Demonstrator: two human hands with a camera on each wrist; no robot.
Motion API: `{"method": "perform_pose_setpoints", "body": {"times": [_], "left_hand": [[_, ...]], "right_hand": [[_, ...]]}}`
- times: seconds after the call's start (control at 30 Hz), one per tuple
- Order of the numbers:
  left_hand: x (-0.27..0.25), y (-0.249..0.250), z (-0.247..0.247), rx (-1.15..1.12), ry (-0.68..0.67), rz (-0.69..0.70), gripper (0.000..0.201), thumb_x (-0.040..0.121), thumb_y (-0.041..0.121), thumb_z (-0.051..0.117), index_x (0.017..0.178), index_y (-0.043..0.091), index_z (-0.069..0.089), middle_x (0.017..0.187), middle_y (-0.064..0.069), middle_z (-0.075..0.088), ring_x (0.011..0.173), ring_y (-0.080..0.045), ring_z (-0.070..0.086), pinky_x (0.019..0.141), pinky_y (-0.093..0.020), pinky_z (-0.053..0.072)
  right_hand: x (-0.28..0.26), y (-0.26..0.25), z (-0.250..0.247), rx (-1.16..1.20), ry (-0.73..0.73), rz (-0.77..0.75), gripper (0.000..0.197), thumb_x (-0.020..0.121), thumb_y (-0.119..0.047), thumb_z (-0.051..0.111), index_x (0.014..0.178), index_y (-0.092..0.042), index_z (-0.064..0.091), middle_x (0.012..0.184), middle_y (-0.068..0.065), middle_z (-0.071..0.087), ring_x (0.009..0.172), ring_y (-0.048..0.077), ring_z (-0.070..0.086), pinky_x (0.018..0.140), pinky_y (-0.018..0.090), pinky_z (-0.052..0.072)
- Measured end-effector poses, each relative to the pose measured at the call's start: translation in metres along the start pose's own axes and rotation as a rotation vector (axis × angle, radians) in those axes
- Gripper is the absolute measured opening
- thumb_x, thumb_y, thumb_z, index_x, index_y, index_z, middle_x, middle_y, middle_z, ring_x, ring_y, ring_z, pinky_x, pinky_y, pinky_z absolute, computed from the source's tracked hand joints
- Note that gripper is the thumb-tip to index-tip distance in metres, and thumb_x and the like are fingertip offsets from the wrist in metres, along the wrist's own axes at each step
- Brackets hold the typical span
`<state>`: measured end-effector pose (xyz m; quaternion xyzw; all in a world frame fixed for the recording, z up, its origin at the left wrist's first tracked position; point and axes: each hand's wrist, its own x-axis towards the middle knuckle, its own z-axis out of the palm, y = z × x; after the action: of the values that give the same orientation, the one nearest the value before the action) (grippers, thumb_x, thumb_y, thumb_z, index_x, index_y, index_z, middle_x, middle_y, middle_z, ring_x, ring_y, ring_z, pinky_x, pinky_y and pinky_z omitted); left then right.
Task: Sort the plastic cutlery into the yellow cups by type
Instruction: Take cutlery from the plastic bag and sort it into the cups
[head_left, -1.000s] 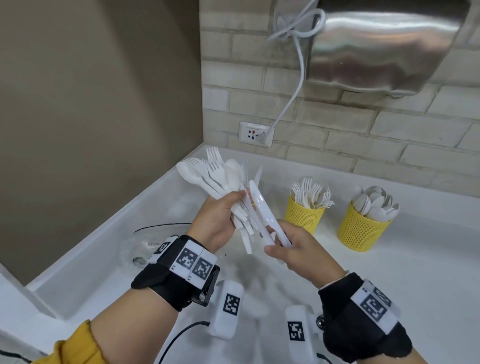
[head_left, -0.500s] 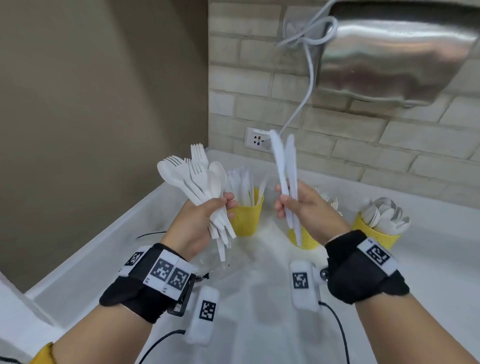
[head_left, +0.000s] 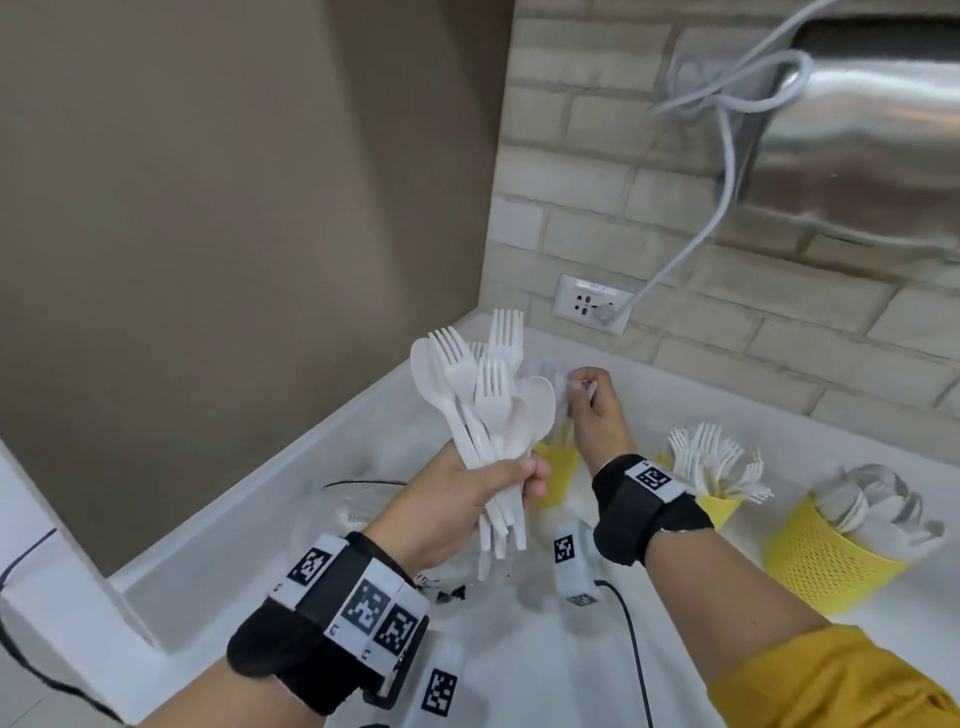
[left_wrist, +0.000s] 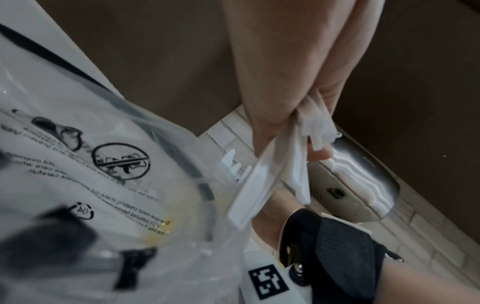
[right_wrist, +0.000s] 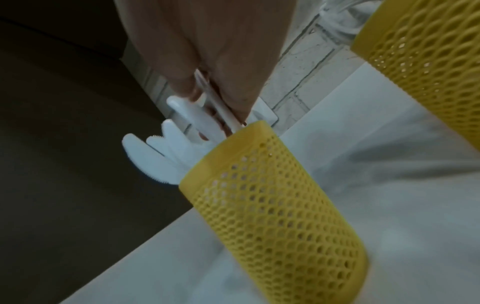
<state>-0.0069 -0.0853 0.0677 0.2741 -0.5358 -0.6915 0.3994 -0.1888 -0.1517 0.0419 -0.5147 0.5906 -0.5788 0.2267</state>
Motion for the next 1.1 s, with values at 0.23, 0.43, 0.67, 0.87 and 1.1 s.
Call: {"method": "perform_pose_setpoints", "body": {"times": [0.23,0.43,0.67,0.87,1.1], "left_hand": [[0.003,-0.008,0.001,0.050,-0.056,0.030,0.013,0.078,0.019,0.057,0.082,0.008,0.064,0.066,0.007,0.066,0.065,-0.008,0.061,0.069,-0.023,0.050],[-0.004,-0.003,-0.002,-0.018,-0.221,0.039,0.008,0.081,0.007,0.055,0.081,0.008,0.063,0.071,0.002,0.062,0.065,-0.011,0.058,0.064,-0.022,0.048],[-0.008,0.001,0.002,-0.110,-0.353,0.014,0.021,0.073,-0.006,0.046,0.084,0.007,0.059,0.069,-0.002,0.060,0.056,-0.015,0.053,0.060,-0.026,0.043],[-0.011,-0.001,0.003,-0.152,-0.351,-0.055,0.035,0.070,-0.006,0.045,0.101,0.006,0.056,0.069,-0.003,0.060,0.049,-0.013,0.049,0.055,-0.025,0.044],[-0.014,-0.002,-0.004,-0.082,-0.302,-0.078,0.018,0.069,-0.003,0.049,0.079,0.006,0.062,0.074,-0.010,0.056,0.049,-0.014,0.047,0.055,-0.026,0.039]], "right_hand": [[0.000,-0.002,0.000,-0.184,-0.160,0.058,0.038,0.095,-0.012,0.046,0.132,-0.009,0.038,0.108,0.012,0.052,0.097,0.018,0.048,0.081,0.015,0.038],[-0.024,-0.070,-0.023,0.099,-0.186,-0.146,0.034,0.091,-0.029,0.055,0.115,-0.005,0.058,0.101,0.006,0.059,0.087,0.003,0.057,0.082,0.016,0.045],[-0.058,-0.108,-0.026,0.365,-0.590,0.108,0.038,0.086,-0.038,0.054,0.091,0.000,0.061,0.067,0.006,0.064,0.055,0.021,0.055,0.052,0.024,0.045],[-0.067,-0.113,-0.022,0.331,-0.361,0.111,0.033,0.098,-0.027,0.038,0.105,-0.006,0.061,0.070,0.008,0.058,0.047,0.012,0.050,0.045,0.023,0.039],[-0.051,-0.125,-0.035,0.694,-0.160,-0.002,0.031,0.100,-0.032,0.026,0.103,-0.019,0.054,0.079,0.004,0.064,0.073,0.019,0.066,0.076,0.039,0.053]]}}
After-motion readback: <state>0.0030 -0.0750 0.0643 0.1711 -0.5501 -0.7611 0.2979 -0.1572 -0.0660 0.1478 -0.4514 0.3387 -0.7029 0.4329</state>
